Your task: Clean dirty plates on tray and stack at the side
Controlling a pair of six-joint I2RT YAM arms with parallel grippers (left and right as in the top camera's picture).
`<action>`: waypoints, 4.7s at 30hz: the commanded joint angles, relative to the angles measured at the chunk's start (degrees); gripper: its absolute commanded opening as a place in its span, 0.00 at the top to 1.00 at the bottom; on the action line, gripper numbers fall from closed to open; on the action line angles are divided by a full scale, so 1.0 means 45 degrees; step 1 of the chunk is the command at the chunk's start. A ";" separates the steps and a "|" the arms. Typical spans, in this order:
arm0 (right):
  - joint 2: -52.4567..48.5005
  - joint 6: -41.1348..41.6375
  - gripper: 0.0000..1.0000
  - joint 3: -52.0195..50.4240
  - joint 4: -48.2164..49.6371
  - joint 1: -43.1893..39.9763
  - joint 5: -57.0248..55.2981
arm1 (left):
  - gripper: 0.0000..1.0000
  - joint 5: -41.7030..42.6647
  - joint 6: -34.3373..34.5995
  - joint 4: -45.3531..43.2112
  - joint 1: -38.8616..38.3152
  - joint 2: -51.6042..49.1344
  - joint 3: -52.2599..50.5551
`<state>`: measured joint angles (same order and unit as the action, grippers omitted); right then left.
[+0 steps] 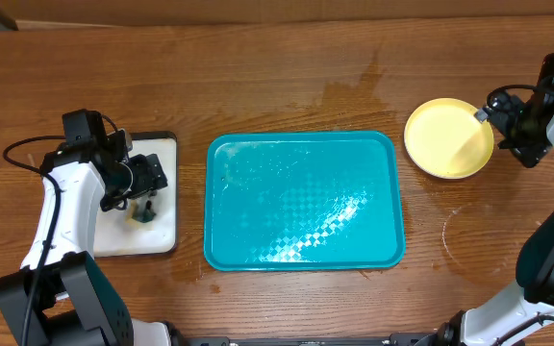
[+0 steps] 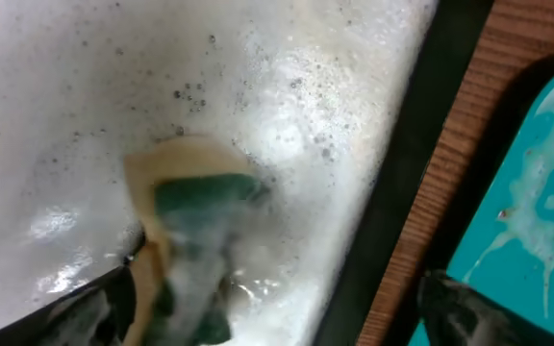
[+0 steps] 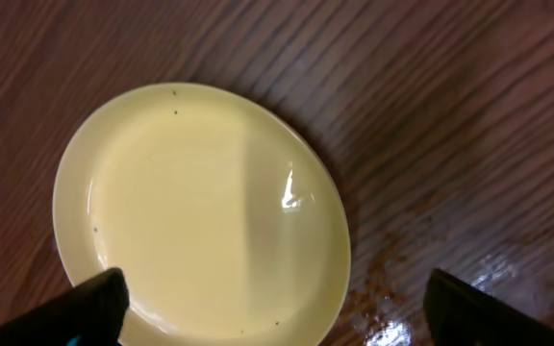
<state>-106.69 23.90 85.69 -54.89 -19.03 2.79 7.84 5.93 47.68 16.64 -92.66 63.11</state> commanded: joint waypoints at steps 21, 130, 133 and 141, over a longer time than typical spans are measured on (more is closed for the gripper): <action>0.0024 0.0019 0.00 0.0019 0.0073 0.0019 0.0063 | 0.00 -0.0180 0.0107 -0.0311 0.0044 -0.0058 0.0000; 2.3644 0.0306 0.00 -1.8938 1.1191 0.4056 -0.1258 | 0.00 -0.0180 0.0107 -0.0321 0.0044 -0.0058 0.0000; 2.3644 0.0306 0.00 -1.8938 1.1191 0.4056 -0.1258 | 0.00 -0.0180 0.0107 -0.0321 0.0044 -0.0058 0.0000; 2.3644 0.0306 0.00 -1.8938 1.1191 0.4056 -0.1258 | 0.00 -0.0180 0.0107 -0.0321 0.0044 -0.0058 0.0000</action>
<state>-0.73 25.28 1.06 -4.75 -0.73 -3.16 7.20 6.02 46.41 16.64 -92.68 63.09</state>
